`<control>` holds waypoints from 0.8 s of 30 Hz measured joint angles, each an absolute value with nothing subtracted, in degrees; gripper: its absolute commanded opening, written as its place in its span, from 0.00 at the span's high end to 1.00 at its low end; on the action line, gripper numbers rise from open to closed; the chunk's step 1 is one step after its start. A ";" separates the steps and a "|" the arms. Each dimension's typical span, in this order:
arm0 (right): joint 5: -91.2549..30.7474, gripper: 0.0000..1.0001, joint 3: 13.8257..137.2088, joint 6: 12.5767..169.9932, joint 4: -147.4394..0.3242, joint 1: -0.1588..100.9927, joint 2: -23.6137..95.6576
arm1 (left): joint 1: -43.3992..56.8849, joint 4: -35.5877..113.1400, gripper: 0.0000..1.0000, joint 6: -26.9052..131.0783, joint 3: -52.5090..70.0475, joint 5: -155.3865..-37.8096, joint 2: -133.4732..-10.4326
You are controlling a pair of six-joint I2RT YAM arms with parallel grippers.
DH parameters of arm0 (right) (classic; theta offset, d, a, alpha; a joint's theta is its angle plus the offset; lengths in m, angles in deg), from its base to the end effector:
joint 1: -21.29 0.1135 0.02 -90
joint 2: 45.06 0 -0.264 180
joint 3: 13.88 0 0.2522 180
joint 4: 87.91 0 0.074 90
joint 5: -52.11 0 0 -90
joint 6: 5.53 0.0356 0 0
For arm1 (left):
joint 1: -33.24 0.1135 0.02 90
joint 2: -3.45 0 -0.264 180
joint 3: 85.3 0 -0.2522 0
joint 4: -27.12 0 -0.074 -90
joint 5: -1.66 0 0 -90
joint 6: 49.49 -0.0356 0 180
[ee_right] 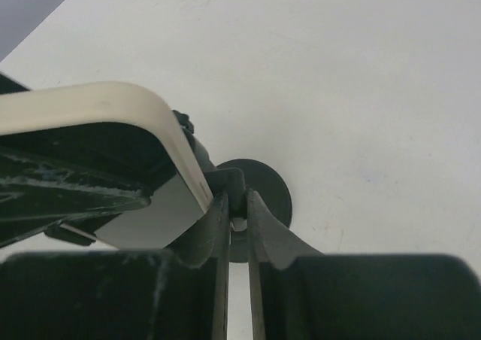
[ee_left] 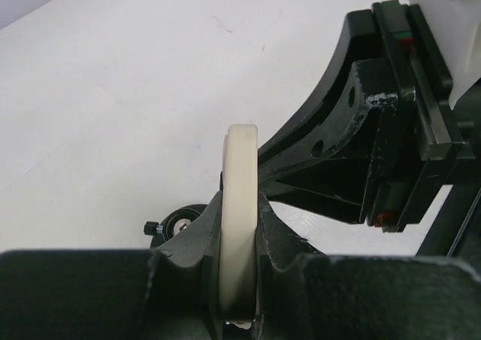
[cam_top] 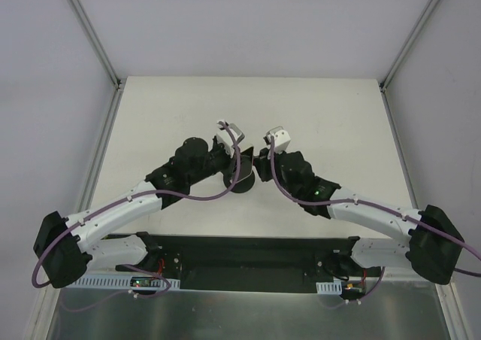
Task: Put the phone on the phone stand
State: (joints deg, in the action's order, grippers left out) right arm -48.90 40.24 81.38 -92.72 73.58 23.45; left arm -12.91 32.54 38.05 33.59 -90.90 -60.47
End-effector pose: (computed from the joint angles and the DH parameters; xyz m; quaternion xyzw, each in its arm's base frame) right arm 0.1736 0.2134 0.2783 -0.2984 0.7019 0.2009 0.6148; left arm 0.1819 -0.1917 0.3226 0.3244 0.6828 -0.2592 0.6011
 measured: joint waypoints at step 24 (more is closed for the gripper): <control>-81.01 0.94 36.79 89.66 -99.89 90.89 21.03 | -8.73 20.48 1.00 42.46 38.00 -71.50 -61.84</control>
